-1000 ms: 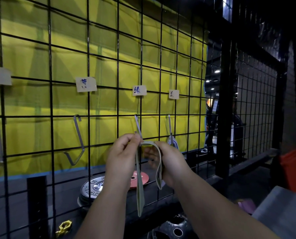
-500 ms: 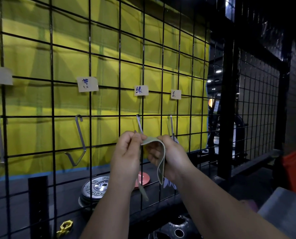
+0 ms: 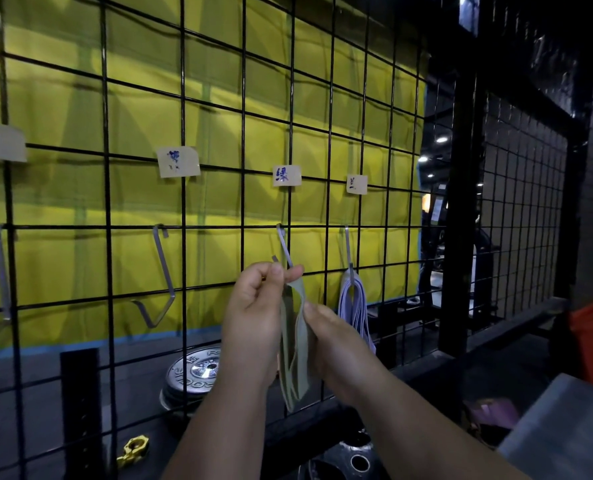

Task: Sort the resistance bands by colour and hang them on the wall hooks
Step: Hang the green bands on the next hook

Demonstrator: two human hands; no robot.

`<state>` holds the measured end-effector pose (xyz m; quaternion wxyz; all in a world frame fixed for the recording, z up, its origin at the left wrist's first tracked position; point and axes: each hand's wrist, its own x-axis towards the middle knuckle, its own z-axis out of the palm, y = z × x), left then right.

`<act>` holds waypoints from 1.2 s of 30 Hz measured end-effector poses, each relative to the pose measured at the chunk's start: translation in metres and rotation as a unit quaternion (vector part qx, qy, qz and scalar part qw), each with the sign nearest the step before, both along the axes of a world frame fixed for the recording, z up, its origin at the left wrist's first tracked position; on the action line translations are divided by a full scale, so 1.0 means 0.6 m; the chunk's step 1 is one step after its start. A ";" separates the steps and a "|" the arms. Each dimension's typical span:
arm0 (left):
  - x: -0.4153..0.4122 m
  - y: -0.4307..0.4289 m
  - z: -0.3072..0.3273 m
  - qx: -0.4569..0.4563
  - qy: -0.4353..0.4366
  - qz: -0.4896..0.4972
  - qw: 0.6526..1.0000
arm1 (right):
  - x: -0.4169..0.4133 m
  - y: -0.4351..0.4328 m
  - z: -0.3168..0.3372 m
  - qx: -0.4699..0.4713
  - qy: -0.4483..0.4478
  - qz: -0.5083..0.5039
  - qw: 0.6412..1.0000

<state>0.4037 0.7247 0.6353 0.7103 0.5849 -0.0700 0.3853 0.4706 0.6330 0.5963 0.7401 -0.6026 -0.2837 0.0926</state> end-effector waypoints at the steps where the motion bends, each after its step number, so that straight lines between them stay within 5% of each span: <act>1: -0.001 -0.001 0.000 -0.004 0.001 -0.004 1.000 | 0.002 -0.002 -0.002 -0.004 -0.005 0.002 1.000; 17: 0.014 -0.013 0.009 -0.054 -0.016 -0.002 0.998 | 0.002 -0.009 -0.026 -0.069 -0.175 -0.083 0.979; 25: 0.027 -0.021 -0.001 -0.016 -0.024 0.043 0.999 | 0.013 -0.001 -0.044 -0.122 -0.162 -0.079 0.976; 36: 0.035 -0.032 -0.039 0.040 -0.029 0.099 0.994 | 0.008 0.000 -0.048 -0.076 -0.128 -0.059 0.987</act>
